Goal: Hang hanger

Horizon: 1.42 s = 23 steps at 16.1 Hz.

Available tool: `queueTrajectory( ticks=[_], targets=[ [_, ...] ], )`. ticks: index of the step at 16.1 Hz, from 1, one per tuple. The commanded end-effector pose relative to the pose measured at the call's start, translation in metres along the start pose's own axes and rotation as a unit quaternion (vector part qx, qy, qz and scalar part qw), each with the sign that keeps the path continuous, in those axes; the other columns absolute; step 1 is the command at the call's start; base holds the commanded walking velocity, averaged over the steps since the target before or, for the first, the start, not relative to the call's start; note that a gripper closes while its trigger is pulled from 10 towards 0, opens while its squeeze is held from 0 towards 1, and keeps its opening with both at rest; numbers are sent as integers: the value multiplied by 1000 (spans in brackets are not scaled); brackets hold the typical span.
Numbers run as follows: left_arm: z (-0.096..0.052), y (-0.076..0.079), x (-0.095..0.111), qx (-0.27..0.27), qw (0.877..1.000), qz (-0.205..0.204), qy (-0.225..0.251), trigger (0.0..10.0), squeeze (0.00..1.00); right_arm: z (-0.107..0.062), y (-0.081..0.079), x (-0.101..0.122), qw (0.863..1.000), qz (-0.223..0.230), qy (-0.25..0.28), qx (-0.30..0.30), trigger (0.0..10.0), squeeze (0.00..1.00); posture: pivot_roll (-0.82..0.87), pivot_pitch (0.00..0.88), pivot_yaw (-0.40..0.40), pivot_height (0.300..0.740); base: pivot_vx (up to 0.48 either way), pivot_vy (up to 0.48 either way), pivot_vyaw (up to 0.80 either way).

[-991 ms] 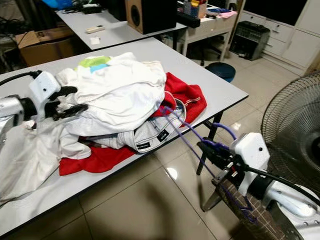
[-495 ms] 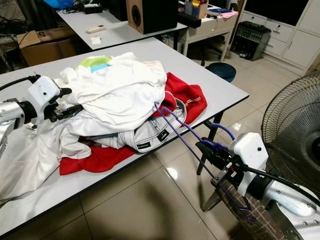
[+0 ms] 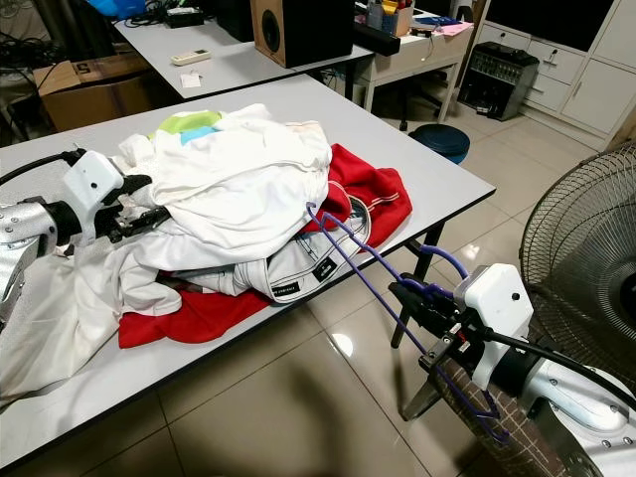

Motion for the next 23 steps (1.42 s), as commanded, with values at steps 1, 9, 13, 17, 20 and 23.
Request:
queueTrajectory(
  ticks=[1, 9, 13, 17, 20, 23],
  targets=[
    [0, -2, 5, -2, 1000, -3, 12, 2392, 0, 1, 0, 3, 1000, -8, 2, 8, 10000, 0, -50, 0, 38, 740, 0, 0, 0],
    [-5, 14, 15, -93, 994, -13, 49, 39, 0, 0, -1, 1, 1000, -11, -1, 19, 10000, 0, -47, 0, 38, 740, 0, 0, 0],
    [-7, 3, 5, -39, 999, 21, 10, 10000, 0, 0, -2, 0, 1000, -12, -3, 24, 10000, 0, -50, 0, 39, 740, 0, 0, 0],
    [-16, 5, 19, -87, 991, -60, 82, 10000, 973, -2, -3, 0, 1000, -11, -5, 28, 10000, 0, -51, 0, 40, 740, 0, 0, 0],
    [-20, -6, 11, -43, 998, -9, 41, 10000, 1000, -1, -3, 0, 999, -12, -5, 33, 10000, 0, -47, 0, 32, 740, 0, 0, 0],
    [-17, -4, 3, -43, 999, -17, 26, 10000, 263, 0, -3, 0, 999, -14, -3, 36, 10000, 0, -48, 0, 31, 740, 0, 0, 0]
  ],
)
Point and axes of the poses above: a point about 5 cm out from each wrist's last joint towards the gripper, its own z axis pointing out of the wrist towards the gripper, its own x axis along the axis of the wrist's last joint, y = z × x, the point moved 1 cm from there along z, pointing out of the wrist towards the gripper, and after that the axes turned 10 degrees about -z, right-handed, at the moved point
